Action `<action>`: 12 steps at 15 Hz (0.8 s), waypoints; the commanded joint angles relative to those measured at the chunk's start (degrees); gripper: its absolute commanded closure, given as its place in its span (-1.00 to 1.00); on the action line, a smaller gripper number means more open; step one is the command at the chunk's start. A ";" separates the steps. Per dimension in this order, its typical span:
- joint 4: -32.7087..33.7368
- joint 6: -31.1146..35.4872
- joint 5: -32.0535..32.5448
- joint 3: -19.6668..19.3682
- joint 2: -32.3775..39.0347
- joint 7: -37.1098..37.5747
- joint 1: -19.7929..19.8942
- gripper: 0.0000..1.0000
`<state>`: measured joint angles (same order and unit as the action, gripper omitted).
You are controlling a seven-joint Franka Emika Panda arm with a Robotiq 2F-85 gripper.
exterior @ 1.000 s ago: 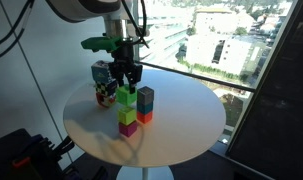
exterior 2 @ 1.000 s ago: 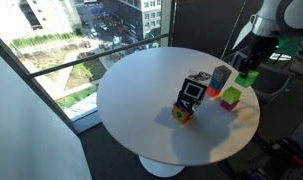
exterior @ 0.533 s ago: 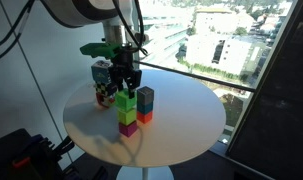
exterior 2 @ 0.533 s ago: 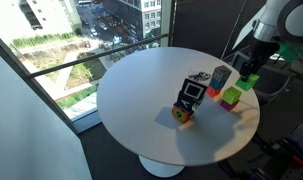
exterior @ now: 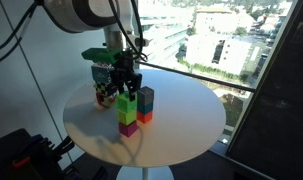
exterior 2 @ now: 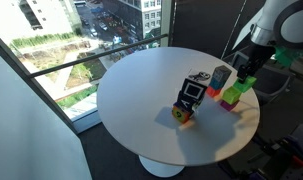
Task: Put the green block on the yellow block
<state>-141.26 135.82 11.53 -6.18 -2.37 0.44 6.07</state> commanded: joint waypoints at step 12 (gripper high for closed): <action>0.65 2.68 0.64 0.62 2.14 2.76 -0.43 0.43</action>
<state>-141.21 137.92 11.53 -5.87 -0.72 1.24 5.85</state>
